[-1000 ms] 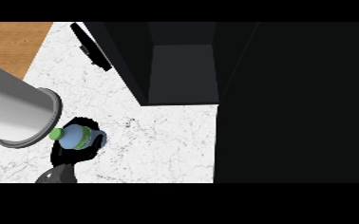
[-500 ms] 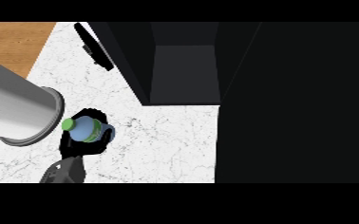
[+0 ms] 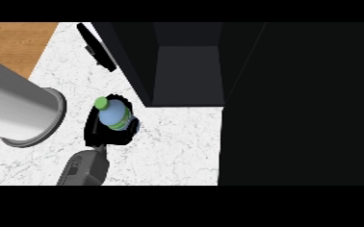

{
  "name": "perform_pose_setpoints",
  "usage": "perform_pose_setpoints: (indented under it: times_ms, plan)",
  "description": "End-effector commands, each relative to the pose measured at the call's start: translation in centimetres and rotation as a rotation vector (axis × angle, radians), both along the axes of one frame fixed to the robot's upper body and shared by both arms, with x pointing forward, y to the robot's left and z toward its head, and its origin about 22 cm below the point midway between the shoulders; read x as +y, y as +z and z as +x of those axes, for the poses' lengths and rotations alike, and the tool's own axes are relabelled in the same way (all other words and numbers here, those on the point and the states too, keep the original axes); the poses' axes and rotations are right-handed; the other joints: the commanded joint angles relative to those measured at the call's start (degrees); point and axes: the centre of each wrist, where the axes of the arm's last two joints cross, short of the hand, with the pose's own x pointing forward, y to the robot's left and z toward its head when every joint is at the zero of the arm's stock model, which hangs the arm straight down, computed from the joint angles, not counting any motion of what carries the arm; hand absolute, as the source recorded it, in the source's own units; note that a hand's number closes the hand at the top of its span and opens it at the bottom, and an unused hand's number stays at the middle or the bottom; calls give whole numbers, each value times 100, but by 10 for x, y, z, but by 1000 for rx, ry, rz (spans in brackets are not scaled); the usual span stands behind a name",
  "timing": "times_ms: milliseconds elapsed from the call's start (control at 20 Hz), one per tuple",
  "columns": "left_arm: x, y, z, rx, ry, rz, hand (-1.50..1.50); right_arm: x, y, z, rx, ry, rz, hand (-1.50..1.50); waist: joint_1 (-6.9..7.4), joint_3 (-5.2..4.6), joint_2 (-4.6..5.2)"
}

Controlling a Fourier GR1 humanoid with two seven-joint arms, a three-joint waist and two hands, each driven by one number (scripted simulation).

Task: Pick up the bottled water, place it into the cabinet and close the cabinet

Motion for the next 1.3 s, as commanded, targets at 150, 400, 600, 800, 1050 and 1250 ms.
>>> perform_pose_setpoints:
  times_ms: [150, 400, 600, 800, 1050, 1250]
  plan:
    - [-52, 40, 6, -19, 18, 35, 150, 21, 36, -15, -48, 28, 20, -150, -77, -2, -4]
    - [-100, 75, 27, -52, 36, 71, 150, 21, 34, -1, -64, 64, 43, -150, -112, -6, 27]
    - [-120, 89, 39, -29, 78, 134, 150, 18, 30, -5, -84, 51, 50, -150, -150, -4, 26]
    - [-121, 87, 60, 12, 114, 218, 150, 21, 36, -3, -79, 52, 47, -150, -165, -7, 52]
    - [-132, 90, 67, 46, 152, 273, 150, 17, 31, 4, -71, 52, 70, -150, -155, -6, 63]
    - [-129, 94, 77, 64, 169, 271, 150, 20, 28, 2, -76, 69, 86, -150, -226, -10, 81]
